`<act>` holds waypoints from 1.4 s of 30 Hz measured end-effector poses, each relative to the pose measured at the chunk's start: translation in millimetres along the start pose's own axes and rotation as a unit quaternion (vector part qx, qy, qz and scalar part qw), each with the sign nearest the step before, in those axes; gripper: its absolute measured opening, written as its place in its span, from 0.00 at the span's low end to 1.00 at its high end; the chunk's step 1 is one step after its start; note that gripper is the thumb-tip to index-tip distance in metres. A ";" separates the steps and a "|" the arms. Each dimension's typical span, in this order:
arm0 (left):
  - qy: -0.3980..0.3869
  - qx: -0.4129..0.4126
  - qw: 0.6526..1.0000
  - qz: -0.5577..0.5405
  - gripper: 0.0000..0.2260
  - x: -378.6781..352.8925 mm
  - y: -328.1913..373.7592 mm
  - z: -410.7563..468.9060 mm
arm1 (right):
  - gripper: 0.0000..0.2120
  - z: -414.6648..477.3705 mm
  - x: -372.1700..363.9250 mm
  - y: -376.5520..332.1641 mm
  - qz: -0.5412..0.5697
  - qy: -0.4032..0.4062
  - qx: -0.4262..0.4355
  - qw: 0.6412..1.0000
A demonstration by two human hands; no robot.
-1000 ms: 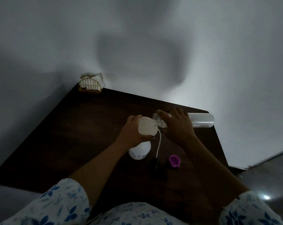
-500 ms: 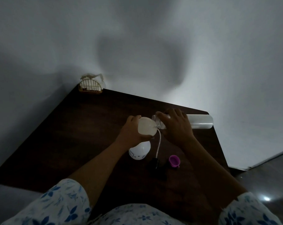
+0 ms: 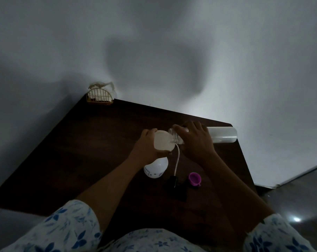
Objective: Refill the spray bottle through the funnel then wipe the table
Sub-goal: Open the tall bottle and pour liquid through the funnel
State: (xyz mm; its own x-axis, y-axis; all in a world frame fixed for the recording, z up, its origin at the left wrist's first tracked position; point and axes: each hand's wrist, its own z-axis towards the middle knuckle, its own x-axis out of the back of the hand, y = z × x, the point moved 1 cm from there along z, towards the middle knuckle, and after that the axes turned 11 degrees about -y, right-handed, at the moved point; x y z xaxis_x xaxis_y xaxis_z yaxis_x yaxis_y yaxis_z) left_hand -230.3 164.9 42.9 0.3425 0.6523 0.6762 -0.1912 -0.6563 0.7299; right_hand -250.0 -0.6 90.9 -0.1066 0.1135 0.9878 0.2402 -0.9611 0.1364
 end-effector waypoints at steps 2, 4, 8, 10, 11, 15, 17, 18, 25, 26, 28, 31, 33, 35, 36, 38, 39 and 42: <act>-0.004 0.002 1.000 0.004 0.43 0.0 0.5 0.0 | 0.31 0.0 1.7 0.0 0.001 -0.016 0.002 1.000; -0.004 0.001 1.000 0.005 0.43 0.1 1.1 0.0 | 0.31 -0.2 2.9 0.7 0.001 -0.019 0.001 1.000; -0.005 -0.002 1.000 0.005 0.43 -0.1 1.4 -1.4 | 0.30 -1.5 2.8 -0.3 0.003 -0.022 -0.003 1.000; -0.003 -0.005 1.000 0.003 0.43 -0.2 1.2 -2.2 | 0.30 -2.8 2.1 -0.3 0.003 -0.020 -0.002 1.000; -0.003 -0.005 1.000 0.001 0.43 -0.1 1.2 -2.6 | 0.30 -3.5 2.1 -0.4 0.003 -0.019 -0.001 1.000; -0.005 -0.002 1.000 0.000 0.43 -0.2 0.8 -3.6 | 0.30 -6.2 3.5 -1.1 0.008 -0.025 0.000 1.000; -0.004 0.000 1.000 0.002 0.43 -0.6 0.4 -4.1 | 0.30 -7.5 3.8 -1.4 0.006 -0.027 0.000 1.000; -0.004 0.000 1.000 0.003 0.43 -0.8 0.3 -4.3 | 0.30 -8.0 3.9 -1.6 0.006 -0.029 0.000 1.000; -0.005 0.003 1.000 0.009 0.43 -1.7 -0.1 -4.9 | 0.30 -10.9 0.6 -1.9 0.028 -0.023 -0.001 0.999; -0.004 0.004 1.000 0.011 0.43 -2.2 -0.2 -4.8 | 0.30 -11.3 -0.2 -1.6 0.037 -0.021 -0.004 0.999; -0.003 0.004 1.000 0.012 0.43 -4.2 0.0 -4.0 | 0.31 -11.9 -2.7 -0.3 0.059 -0.027 -0.011 0.998; -0.007 0.020 1.000 0.001 0.43 -7.1 -1.0 0.1 | 0.34 -12.0 -7.3 1.0 0.102 -0.047 -0.026 0.993; -0.007 0.037 0.999 0.009 0.43 -7.4 -2.1 3.1 | 0.35 -12.6 -8.3 1.2 0.128 -0.059 -0.039 0.989; -0.005 0.047 0.998 0.028 0.44 -7.5 -3.9 4.5 | 0.36 -14.0 -9.2 2.2 0.152 -0.073 -0.055 0.984; -0.003 0.049 0.998 0.028 0.45 -7.9 -5.0 4.8 | 0.37 -15.2 -10.5 3.4 0.166 -0.077 -0.063 0.981; 0.006 0.047 0.999 0.023 0.47 -8.5 -6.2 4.7 | 0.37 -18.6 -14.0 6.5 0.189 -0.076 -0.078 0.976; 0.009 0.046 0.998 0.031 0.47 -8.4 -6.2 4.5 | 0.37 -20.3 -16.3 8.1 0.199 -0.072 -0.082 0.974; 0.030 0.059 0.993 0.095 0.49 -4.2 -1.2 0.9 | 0.36 -26.7 -21.0 12.5 0.240 -0.058 -0.091 0.965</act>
State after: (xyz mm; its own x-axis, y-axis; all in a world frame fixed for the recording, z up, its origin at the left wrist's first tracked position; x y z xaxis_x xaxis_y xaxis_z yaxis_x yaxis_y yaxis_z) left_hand -230.7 162.6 39.1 0.2543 0.5316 0.8079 -0.1373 -0.8071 0.5743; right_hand -270.5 -21.8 69.9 0.0866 -0.3376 0.9373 0.0614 -0.9372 -0.3432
